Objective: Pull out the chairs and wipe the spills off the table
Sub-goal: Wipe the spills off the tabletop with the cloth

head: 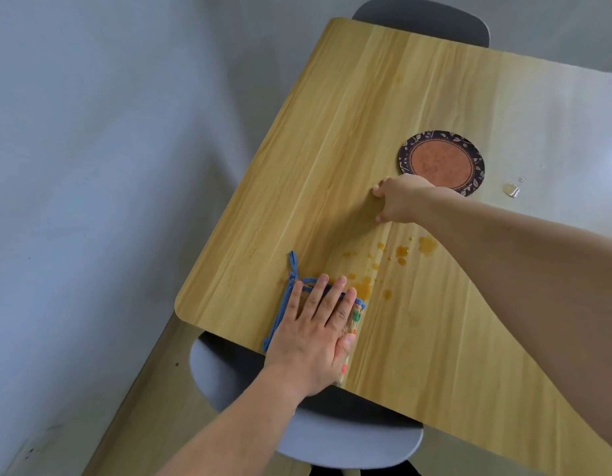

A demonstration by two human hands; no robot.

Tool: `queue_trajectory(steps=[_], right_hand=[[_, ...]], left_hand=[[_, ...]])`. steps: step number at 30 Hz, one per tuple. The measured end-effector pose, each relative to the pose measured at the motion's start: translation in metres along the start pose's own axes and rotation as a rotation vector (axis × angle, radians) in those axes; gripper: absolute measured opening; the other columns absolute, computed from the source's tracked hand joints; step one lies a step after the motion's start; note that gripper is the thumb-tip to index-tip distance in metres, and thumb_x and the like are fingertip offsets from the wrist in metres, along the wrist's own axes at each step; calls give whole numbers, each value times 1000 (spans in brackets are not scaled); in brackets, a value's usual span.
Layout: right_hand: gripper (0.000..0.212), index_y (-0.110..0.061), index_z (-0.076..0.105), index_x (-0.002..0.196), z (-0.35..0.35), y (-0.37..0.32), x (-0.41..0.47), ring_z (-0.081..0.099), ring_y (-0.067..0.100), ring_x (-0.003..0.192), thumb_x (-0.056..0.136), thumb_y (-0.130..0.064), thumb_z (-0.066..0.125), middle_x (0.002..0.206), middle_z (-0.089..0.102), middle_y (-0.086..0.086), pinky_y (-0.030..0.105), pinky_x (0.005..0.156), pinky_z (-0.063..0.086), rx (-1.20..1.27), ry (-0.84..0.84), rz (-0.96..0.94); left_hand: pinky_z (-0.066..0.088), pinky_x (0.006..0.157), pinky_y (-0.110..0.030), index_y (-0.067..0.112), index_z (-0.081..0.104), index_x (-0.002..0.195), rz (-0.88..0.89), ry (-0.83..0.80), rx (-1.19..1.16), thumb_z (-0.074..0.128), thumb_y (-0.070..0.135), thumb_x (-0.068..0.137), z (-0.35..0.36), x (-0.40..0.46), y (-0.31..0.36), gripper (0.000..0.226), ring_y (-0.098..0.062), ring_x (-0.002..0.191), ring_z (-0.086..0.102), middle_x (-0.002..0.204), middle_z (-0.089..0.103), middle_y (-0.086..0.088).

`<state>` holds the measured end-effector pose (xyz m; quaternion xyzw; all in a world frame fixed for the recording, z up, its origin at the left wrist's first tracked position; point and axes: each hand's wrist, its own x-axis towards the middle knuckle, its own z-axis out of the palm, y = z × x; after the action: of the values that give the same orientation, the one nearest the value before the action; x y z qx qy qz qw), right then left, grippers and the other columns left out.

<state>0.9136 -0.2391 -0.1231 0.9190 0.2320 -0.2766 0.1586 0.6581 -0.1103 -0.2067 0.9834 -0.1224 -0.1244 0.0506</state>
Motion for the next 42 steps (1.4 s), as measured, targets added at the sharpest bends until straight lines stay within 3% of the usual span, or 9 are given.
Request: queue_trajectory(steps=[5, 8, 13, 17, 20, 24, 31, 36, 42], right_hand=[[50, -16, 56, 134, -8, 8, 9, 57, 27, 115, 91, -41, 60, 126, 59, 7, 36, 94, 51, 124, 60, 53], [33, -11, 70, 111, -10, 16, 19, 65, 27, 94, 91, -36, 62, 104, 67, 7, 39, 84, 56, 267, 145, 66], [36, -8, 65, 115, -6, 36, 31, 61, 31, 104, 93, -37, 58, 116, 63, 11, 42, 87, 54, 337, 278, 77], [29, -12, 56, 80, 0, 54, 42, 57, 30, 100, 95, -37, 54, 106, 60, 10, 43, 85, 51, 334, 308, 68], [32, -10, 59, 97, 0, 65, 49, 55, 30, 105, 97, -41, 47, 111, 58, 10, 42, 87, 50, 355, 352, 71], [35, -9, 54, 94, -1, 80, 62, 54, 32, 103, 100, -40, 40, 111, 56, 13, 40, 84, 48, 368, 385, 95], [42, -5, 56, 111, -4, 101, 82, 53, 32, 109, 100, -43, 40, 117, 53, 13, 40, 84, 47, 363, 388, 140], [41, -7, 55, 100, -5, 117, 94, 55, 31, 100, 99, -44, 40, 112, 53, 11, 40, 81, 49, 380, 390, 153], [47, -3, 58, 108, -14, 142, 109, 56, 31, 100, 100, -45, 39, 115, 53, 13, 37, 78, 47, 377, 393, 174]], left_hand=[[0, 118, -62, 19, -1, 158, -4, -6, -14, 17, 50, 103, 0, 9, 3, 65, -24, 151, -17, 166, -13, -1], [-7, 118, -61, 20, -8, 157, 6, 1, -10, 13, 51, 103, -4, 18, 7, 66, -22, 149, -24, 164, -20, 0], [-3, 118, -61, 19, 3, 158, 5, 26, -7, 19, 51, 103, -2, 28, 8, 66, -23, 152, -14, 166, -9, 1], [2, 117, -61, 18, 10, 158, 10, 37, -21, 23, 51, 103, 0, 32, 8, 66, -24, 153, -6, 167, -3, 1], [0, 117, -60, 20, 5, 158, 4, 43, -22, 19, 51, 103, -2, 41, 8, 65, -24, 153, -9, 167, -7, 2], [2, 117, -60, 19, 8, 158, -10, 50, -25, 21, 51, 103, -5, 55, 8, 65, -24, 153, -5, 167, -1, 1], [-1, 118, -58, 20, 9, 158, -23, 53, -17, 22, 51, 102, -11, 84, 8, 65, -24, 153, -4, 167, 0, 1], [-2, 118, -58, 21, 7, 158, -38, 60, -17, 21, 51, 102, -18, 108, 6, 65, -24, 153, -7, 167, -2, 2], [-1, 118, -58, 20, 9, 158, -55, 65, 5, 21, 51, 102, -26, 137, 4, 65, -25, 153, -3, 167, 1, 1]])
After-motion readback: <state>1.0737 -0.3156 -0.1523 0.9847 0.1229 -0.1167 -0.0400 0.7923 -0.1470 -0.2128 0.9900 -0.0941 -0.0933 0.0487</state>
